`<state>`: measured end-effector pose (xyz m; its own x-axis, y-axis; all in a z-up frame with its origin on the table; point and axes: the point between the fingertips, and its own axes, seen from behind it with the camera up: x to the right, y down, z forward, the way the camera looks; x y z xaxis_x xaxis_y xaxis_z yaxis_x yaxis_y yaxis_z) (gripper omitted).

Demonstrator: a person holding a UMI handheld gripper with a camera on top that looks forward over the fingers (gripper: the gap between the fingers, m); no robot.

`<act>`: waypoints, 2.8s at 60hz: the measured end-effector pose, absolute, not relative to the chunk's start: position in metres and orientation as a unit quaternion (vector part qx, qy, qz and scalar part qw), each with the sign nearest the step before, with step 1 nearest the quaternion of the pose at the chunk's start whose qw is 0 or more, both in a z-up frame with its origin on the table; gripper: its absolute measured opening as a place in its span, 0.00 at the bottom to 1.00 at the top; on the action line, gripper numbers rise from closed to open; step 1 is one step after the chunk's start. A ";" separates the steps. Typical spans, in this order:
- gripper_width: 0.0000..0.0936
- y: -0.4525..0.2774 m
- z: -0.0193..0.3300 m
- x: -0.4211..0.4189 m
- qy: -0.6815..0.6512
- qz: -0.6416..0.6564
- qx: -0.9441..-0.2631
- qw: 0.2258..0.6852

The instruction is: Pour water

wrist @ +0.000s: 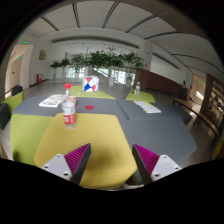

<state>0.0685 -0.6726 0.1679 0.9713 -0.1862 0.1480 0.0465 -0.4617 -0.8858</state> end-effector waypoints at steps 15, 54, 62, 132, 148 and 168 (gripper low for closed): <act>0.92 -0.600 0.143 -0.046 0.001 -0.063 -0.839 0.541; 0.55 -0.368 0.135 -0.104 0.032 -0.028 -0.788 0.614; 0.40 -0.364 0.135 -0.107 0.021 -0.032 -0.783 0.621; 0.34 -0.018 0.257 -0.103 -0.562 -0.686 -0.266 0.378; 0.35 0.003 0.204 -0.102 -0.605 -0.689 -0.233 0.323; 0.34 -0.028 0.283 -0.126 -0.490 -0.560 -0.375 0.552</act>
